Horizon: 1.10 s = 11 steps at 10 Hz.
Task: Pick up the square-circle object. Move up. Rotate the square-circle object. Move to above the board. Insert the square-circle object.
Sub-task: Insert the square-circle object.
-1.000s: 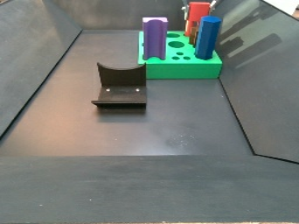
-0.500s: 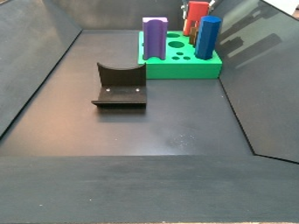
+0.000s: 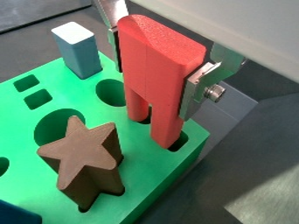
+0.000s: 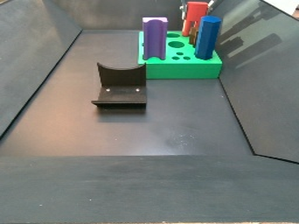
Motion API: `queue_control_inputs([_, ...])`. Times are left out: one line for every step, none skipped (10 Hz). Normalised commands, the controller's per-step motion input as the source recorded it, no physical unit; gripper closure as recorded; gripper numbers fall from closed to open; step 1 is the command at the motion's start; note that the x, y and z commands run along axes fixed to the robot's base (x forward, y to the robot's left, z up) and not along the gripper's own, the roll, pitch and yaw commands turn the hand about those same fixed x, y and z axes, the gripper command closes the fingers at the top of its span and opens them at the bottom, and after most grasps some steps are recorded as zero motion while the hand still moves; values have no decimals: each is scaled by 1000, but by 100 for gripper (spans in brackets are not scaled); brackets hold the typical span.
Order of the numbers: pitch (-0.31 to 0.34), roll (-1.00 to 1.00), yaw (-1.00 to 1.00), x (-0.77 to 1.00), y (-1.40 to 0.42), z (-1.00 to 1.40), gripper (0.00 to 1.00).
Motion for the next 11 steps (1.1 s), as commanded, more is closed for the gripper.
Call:
queue_control_inputs([79, 219, -31, -97, -63, -603, 100])
queue_control_inputs([44, 184, 0, -31, -226, -529, 100])
queue_control_inputs([67, 177, 0, 0, -309, -434, 100])
queue_control_inputs([103, 274, 0, 106, -274, -366, 100])
queue_control_inputs([114, 276, 0, 126, -137, -397, 100])
queue_control_inputs([113, 299, 0, 131, 0, -397, 100])
queue_control_inputs([60, 299, 14, 60, 0, -537, 100])
queue_control_inputs([9, 303, 9, 66, 0, -694, 100])
queue_control_inputs([0, 211, 0, 189, -20, -920, 100])
queue_control_inputs([-10, 103, 0, 169, -57, -1000, 100])
queue_control_inputs([-10, 64, 0, 140, -77, -1000, 100])
